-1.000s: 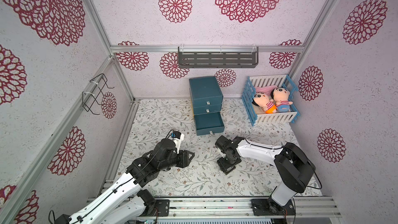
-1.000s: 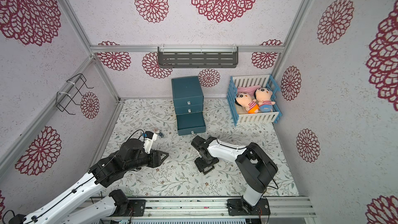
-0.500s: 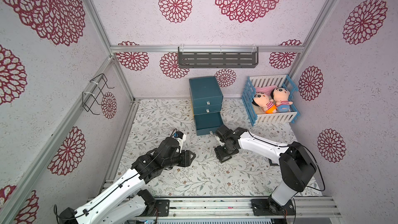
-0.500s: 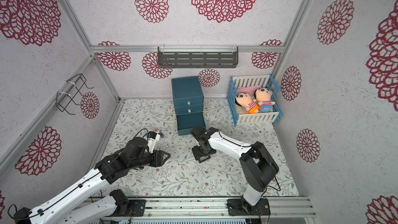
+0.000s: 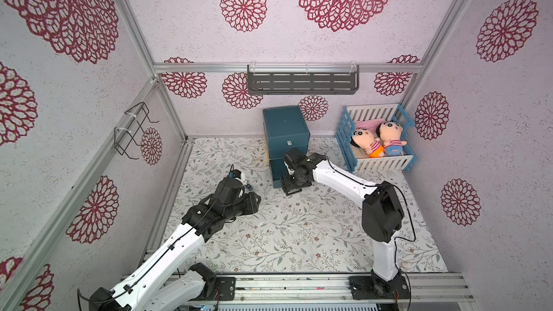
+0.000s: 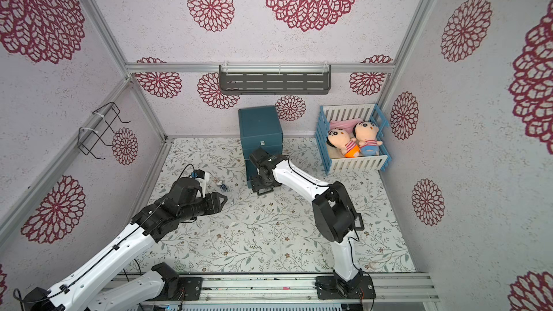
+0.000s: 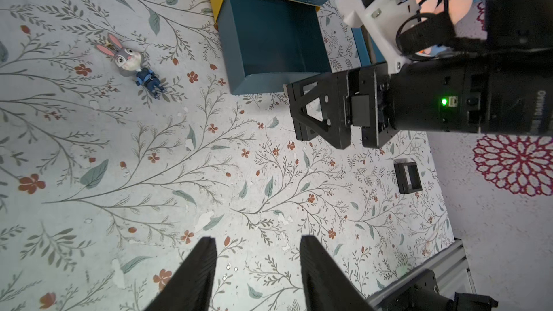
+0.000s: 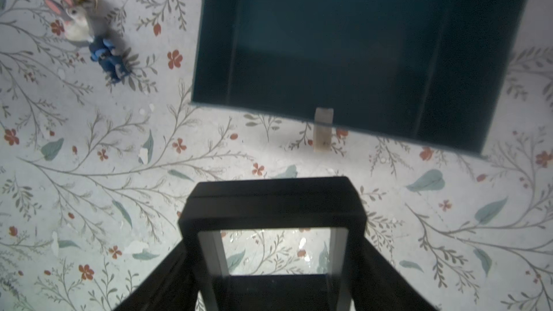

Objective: Place the brooch boxes into the drawer by color
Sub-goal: Place the brooch box in the drawer.

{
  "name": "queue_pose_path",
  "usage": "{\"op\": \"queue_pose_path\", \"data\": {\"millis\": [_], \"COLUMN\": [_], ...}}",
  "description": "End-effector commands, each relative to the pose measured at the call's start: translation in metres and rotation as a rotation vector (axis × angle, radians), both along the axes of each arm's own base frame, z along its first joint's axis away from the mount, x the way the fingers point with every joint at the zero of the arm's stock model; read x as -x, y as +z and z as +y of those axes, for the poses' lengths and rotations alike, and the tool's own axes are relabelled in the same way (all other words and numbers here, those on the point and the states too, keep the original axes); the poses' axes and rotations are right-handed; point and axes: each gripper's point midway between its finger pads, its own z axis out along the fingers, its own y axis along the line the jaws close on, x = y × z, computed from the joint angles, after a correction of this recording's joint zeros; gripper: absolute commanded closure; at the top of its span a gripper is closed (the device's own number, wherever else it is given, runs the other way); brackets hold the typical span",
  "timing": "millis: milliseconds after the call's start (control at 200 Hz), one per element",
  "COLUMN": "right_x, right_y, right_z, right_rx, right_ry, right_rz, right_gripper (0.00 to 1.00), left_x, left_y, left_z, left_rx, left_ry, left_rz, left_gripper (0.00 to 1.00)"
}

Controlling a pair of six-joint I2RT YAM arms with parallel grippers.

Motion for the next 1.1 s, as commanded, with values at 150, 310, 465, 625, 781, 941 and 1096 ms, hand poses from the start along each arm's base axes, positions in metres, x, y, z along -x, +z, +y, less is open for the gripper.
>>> {"op": "queue_pose_path", "data": {"millis": [150,310,465,625,781,941,1096], "right_x": [-0.056,-0.078,-0.090,-0.100,-0.106,-0.109,-0.111], "right_y": [0.025,0.027,0.019,0.008,-0.003,-0.015,-0.026], "right_z": [0.018,0.021,0.022,0.024,0.027,0.026,0.025], "right_rx": [-0.015,-0.027,-0.037,-0.057,-0.076,-0.078,-0.078], "right_ry": [-0.084,-0.137,-0.169,-0.199,-0.221,-0.245,-0.262], "right_rz": [-0.123,-0.180,-0.201,-0.202,-0.195,-0.182,-0.167], "right_gripper": [0.68,0.68,0.68,0.68,0.68,0.67,0.65], "left_x": [-0.016,-0.020,-0.020,-0.023,-0.026,-0.030,-0.031], "left_y": [0.017,0.020,0.020,0.020,0.016,0.016,0.015], "left_z": [0.003,0.003,0.003,0.000,-0.003,-0.006,-0.007], "left_rx": [0.011,0.020,0.023,0.031,0.035,0.046,0.046], "left_ry": [0.022,0.027,0.023,0.018,0.013,0.015,0.013], "left_rz": [-0.042,-0.048,-0.048,-0.050,-0.044,-0.045,-0.044], "left_gripper": [0.48,0.48,0.48,0.48,0.48,0.48,0.48]}}
